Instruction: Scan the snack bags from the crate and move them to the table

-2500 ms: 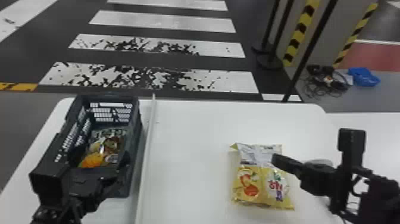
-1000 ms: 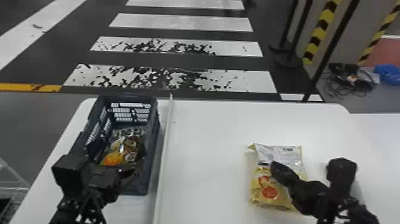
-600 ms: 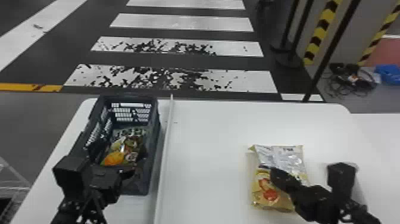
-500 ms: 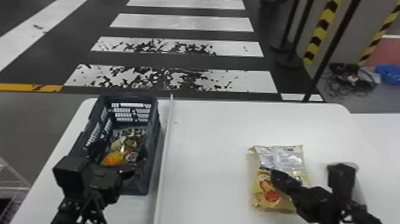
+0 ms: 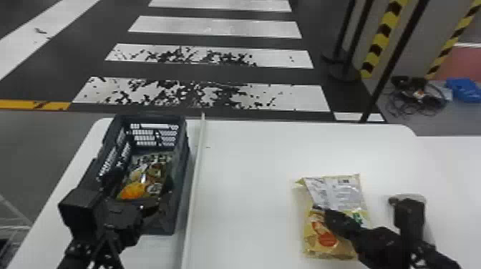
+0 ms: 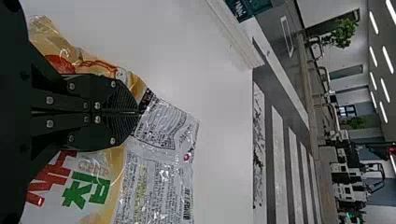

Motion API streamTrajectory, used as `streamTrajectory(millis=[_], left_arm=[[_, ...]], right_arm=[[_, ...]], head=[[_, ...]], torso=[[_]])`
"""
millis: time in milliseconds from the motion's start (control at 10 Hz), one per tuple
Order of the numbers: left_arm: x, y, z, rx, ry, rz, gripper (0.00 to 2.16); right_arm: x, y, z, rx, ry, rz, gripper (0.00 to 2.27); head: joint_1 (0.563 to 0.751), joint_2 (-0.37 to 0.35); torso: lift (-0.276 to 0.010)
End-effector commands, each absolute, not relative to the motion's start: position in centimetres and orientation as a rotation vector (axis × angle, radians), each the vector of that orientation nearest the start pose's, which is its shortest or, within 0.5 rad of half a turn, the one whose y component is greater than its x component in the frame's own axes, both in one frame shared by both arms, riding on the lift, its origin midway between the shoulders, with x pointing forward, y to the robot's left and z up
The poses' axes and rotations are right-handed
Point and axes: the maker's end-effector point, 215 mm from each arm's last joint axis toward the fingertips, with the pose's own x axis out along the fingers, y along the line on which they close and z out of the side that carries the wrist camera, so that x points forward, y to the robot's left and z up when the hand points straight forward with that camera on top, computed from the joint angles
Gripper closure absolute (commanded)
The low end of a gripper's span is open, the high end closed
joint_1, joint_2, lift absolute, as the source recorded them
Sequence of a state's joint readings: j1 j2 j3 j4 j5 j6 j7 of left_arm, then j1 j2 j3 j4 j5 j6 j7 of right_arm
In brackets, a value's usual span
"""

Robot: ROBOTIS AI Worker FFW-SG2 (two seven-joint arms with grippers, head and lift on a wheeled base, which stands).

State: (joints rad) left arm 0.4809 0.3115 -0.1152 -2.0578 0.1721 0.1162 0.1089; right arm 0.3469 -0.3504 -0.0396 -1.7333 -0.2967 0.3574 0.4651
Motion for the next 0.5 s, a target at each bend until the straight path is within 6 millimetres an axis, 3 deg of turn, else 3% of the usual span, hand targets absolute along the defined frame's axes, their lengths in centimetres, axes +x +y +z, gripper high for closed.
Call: streamTrajectory(millis=[0, 400], left_arm=[[44.5, 21.6, -37.0, 0.076, 0.147, -0.132, 0.04], [44.5, 21.6, -36.7, 0.073, 0.139, -0.130, 0.04]], right_arm=[[42.3, -24.9, -51.0, 0.060, 0.544, 0.474, 2.24], [43.0, -26.0, -47.4, 0.157, 0.565, 0.438, 2.23]], head=[[0.695, -0.038], [0.695, -0.045]], torso=[[-0.095], [-0.095]])
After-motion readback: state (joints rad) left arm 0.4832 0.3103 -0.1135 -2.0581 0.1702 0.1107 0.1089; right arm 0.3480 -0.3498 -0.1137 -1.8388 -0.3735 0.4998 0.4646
